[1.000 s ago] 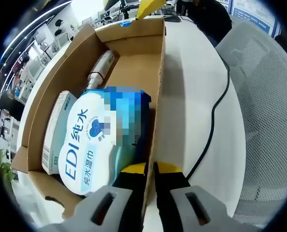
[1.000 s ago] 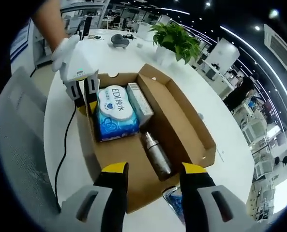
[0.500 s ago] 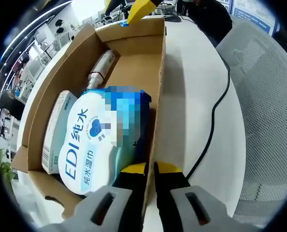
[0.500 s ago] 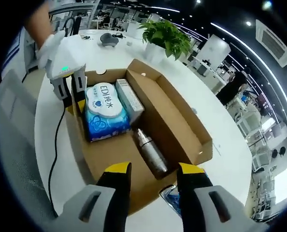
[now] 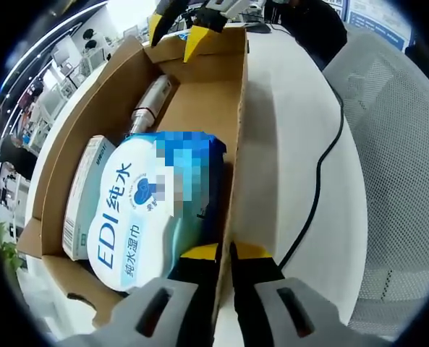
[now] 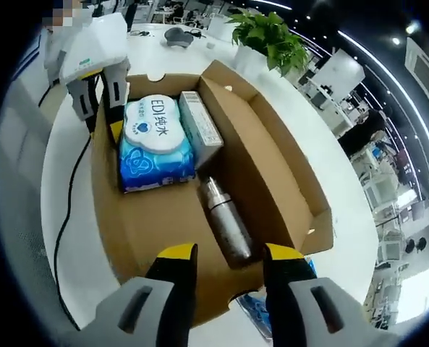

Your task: Operate the shoe box by opening the lid, removing the specified soft item, and placing it in the target area until the item is outside and the box remains undamaged.

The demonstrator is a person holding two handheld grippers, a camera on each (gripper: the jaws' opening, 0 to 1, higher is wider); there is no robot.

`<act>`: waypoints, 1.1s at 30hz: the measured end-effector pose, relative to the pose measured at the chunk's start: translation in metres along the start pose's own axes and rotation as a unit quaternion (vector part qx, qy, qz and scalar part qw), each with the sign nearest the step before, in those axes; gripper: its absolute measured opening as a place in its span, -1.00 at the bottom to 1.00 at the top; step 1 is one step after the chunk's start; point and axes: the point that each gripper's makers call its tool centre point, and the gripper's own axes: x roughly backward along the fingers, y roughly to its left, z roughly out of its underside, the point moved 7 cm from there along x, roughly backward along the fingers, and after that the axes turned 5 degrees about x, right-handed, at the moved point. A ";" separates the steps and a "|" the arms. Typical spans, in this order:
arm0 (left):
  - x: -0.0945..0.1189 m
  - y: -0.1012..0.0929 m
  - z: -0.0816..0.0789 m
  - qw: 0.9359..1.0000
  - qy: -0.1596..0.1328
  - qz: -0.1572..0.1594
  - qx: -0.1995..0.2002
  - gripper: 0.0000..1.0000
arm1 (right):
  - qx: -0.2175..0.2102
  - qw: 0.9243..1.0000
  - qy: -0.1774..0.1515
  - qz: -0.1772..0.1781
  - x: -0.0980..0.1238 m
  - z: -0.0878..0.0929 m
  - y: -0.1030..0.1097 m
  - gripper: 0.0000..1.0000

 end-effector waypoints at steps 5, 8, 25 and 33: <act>0.000 0.000 0.000 1.000 0.000 0.001 -0.001 -0.92 | 0.003 1.000 0.013 -0.011 -0.007 0.004 -0.002 -0.32; 0.000 0.000 -0.001 1.000 0.000 0.001 -0.001 -0.91 | 0.029 0.999 0.026 -0.024 -0.012 0.005 0.000 -0.31; -0.001 0.000 -0.001 1.000 0.002 0.000 0.002 -0.91 | 0.081 0.995 0.048 -0.038 -0.041 0.002 -0.008 -0.28; -0.001 0.000 0.000 1.000 0.001 0.000 0.000 -0.92 | 0.102 0.991 0.057 -0.057 -0.054 0.001 -0.006 -0.37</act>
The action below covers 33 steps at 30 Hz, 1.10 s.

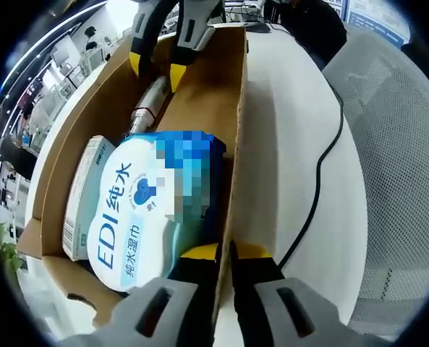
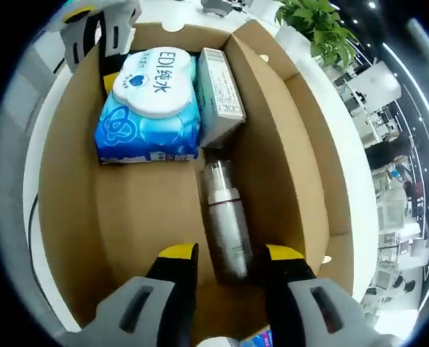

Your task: Operate the shoe box by opening the lid, removing the specified soft item, and placing it in the target area until the item is outside and the box remains undamaged.

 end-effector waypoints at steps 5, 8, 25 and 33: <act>0.000 0.000 0.000 1.000 -0.001 0.000 -0.001 -0.92 | 0.005 1.000 0.014 -0.018 -0.008 0.004 0.002 -0.39; 0.000 0.000 -0.001 1.000 -0.001 0.000 -0.001 -0.92 | 0.003 1.000 0.018 -0.025 -0.013 0.005 0.001 -0.43; 0.000 0.001 -0.002 1.000 -0.001 -0.001 0.000 -0.91 | 0.028 0.998 0.025 -0.043 -0.018 0.006 -0.005 -0.61; 0.000 0.001 -0.003 1.000 -0.001 -0.001 0.000 -0.91 | -0.009 0.997 0.026 -0.074 -0.009 0.003 -0.004 -0.61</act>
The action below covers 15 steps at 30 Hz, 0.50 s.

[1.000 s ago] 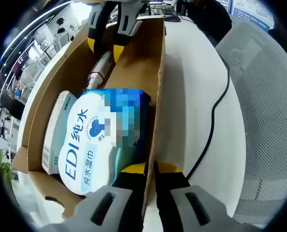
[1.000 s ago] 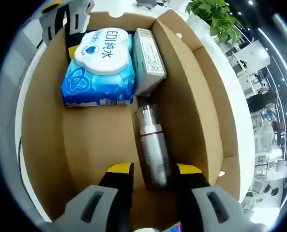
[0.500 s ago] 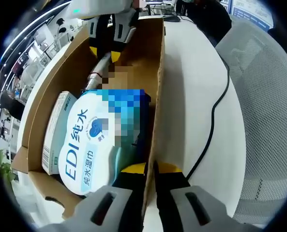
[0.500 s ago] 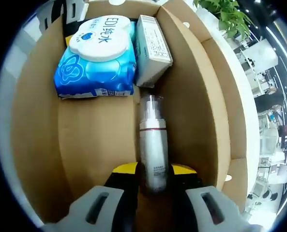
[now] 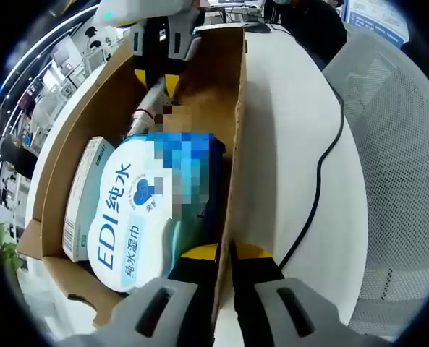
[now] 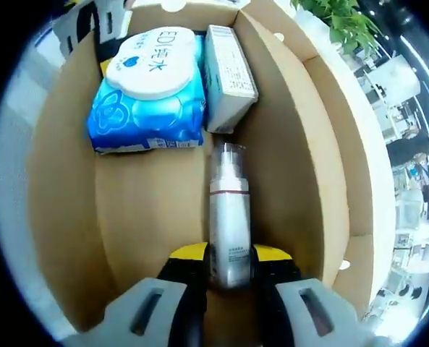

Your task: Operate the shoe box by opening the lid, removing the specified soft item, and placing it in the target area until the item is outside and the box remains undamaged.

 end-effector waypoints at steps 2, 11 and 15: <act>0.000 0.000 0.000 1.000 0.000 0.000 0.000 -0.91 | -0.032 0.999 0.001 -0.014 0.002 0.000 0.002 -0.61; 0.000 0.001 0.000 1.000 0.000 -0.001 -0.001 -0.91 | -0.149 0.985 0.007 -0.085 0.005 0.001 0.010 -0.66; 0.000 0.000 0.001 1.000 0.000 -0.001 -0.001 -0.91 | -0.180 0.978 0.002 -0.109 0.001 0.002 0.014 -0.66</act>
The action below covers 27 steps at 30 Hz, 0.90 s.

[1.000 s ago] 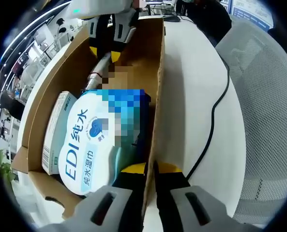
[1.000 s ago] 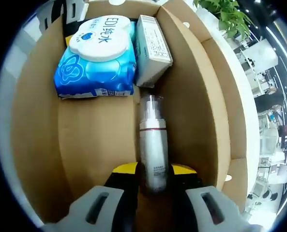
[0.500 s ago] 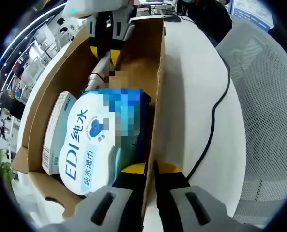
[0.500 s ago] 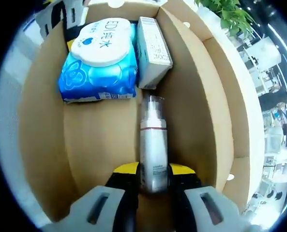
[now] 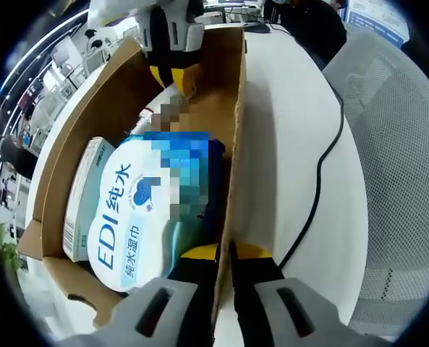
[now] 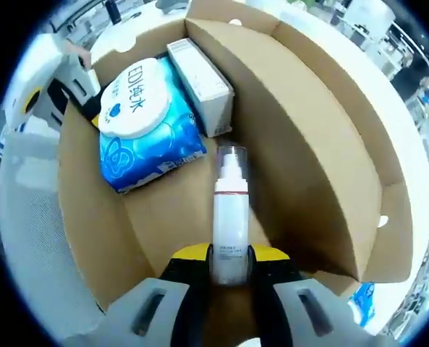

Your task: Operate the shoe box by opening the lid, removing the specified soft item, and placing it in the target area until the item is outside and the box remains undamaged.

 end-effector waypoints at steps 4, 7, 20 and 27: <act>0.000 0.000 0.000 1.000 0.000 0.000 -0.001 -0.91 | -0.013 1.000 0.008 -0.014 -0.002 -0.001 0.004 -0.65; 0.000 -0.001 0.000 1.000 0.000 0.000 -0.001 -0.91 | -0.027 0.999 0.009 -0.027 -0.003 -0.003 0.007 -0.65; 0.000 -0.001 0.001 1.000 -0.001 0.000 -0.003 -0.92 | -0.003 1.000 0.027 0.007 -0.015 -0.004 0.014 -0.62; 0.000 -0.001 0.000 1.000 -0.001 0.000 -0.004 -0.92 | 0.007 0.999 0.039 0.002 -0.014 -0.004 0.014 -0.61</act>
